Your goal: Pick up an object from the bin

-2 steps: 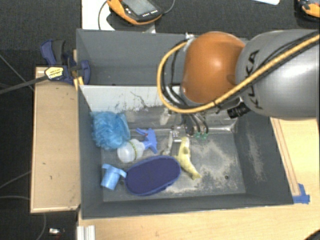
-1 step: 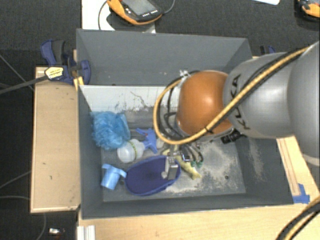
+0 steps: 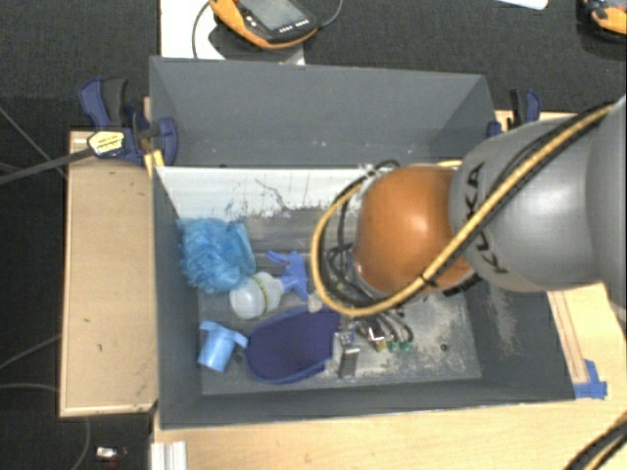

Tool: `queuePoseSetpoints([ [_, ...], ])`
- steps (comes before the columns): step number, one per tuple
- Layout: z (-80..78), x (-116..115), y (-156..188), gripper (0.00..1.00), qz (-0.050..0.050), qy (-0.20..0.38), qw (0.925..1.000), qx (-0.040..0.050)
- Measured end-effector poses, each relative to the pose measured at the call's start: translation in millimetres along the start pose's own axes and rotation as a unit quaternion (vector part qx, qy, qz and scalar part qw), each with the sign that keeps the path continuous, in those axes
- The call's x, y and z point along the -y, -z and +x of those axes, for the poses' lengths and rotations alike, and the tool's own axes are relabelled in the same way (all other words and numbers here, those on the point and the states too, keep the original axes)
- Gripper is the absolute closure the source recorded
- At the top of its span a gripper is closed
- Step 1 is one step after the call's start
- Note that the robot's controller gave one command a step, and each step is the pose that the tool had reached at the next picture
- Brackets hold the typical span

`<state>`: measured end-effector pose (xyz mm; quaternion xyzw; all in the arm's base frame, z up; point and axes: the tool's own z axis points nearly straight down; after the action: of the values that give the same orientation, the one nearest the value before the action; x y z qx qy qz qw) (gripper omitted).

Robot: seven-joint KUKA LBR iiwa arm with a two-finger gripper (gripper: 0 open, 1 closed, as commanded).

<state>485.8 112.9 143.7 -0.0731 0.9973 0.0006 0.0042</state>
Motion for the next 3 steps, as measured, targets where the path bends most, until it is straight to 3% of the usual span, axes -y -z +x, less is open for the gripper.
queuePoseSetpoints([
  [1,-3.3,-9.9,-16.7,0.00,0.000,-0.132,0.9912,-0.0008],
  [2,5.5,12.5,-60.3,0.00,0.000,0.016,0.9999,0.0072],
  [3,0.6,-9.6,-69.8,1.00,-0.002,-0.221,0.9752,0.0049],
])
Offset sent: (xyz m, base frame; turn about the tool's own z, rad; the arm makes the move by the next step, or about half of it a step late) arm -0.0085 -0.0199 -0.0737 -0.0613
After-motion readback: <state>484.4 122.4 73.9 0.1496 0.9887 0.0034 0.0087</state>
